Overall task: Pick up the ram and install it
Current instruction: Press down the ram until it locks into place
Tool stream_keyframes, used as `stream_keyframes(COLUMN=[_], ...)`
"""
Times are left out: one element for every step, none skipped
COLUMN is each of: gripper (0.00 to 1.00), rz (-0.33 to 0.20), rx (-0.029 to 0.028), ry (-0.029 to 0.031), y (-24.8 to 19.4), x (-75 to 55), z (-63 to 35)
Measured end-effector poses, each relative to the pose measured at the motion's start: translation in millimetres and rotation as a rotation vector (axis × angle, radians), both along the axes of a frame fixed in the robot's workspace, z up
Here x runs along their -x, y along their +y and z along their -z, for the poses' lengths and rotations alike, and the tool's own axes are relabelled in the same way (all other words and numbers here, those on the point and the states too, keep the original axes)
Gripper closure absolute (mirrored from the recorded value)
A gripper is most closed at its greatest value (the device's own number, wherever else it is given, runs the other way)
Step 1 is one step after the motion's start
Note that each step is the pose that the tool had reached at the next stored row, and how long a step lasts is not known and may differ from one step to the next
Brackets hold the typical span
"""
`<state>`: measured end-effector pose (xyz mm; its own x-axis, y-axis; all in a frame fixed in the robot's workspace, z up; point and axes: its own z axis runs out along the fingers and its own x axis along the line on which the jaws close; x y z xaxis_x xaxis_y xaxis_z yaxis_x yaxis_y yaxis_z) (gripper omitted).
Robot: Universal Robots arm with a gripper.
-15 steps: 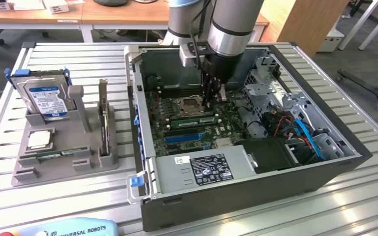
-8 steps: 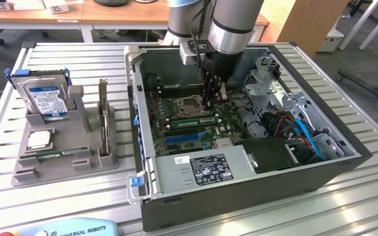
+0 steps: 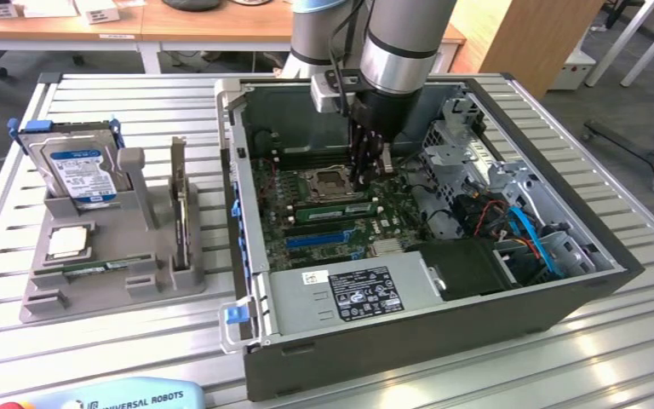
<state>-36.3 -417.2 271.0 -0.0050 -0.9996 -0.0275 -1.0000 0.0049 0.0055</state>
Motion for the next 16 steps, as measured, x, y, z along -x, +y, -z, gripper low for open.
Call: stream_keyframes(gripper=[0.75,0.75,0.76,0.83,0.83,0.89,0.9,0.9,0.9,0.9,0.9,0.9,0.9,0.9,0.9,0.9], rz=[0.0,0.0,0.0,0.0,0.0,0.0,0.0,0.0,0.0,0.0,0.0,0.0,0.0,0.0,0.0,0.0], rx=[0.0,0.0,0.0,0.0,0.0,0.0,0.0,0.0,0.0,0.0,0.0,0.0,0.0,0.0,0.0002,0.0001], ry=[0.0,0.0,0.0,0.0,0.0,0.0,0.0,0.0,0.0,0.0,0.0,0.0,0.0,0.0001,0.0001,0.0001], y=[0.0,0.0,0.0,0.0,0.0,0.0,0.0,0.0,0.0,0.0,0.0,0.0,0.0,0.0,-0.1,0.0], x=[0.0,0.0,0.0,0.0,0.0,0.0,0.0,0.0,0.0,0.0,0.0,0.0,-0.2,-0.7,-1.5,-2.8], z=[0.0,0.0,0.0,0.0,0.0,0.0,0.0,0.0,0.0,0.0,0.0,0.0,0.0,0.0,-0.1,-0.1])
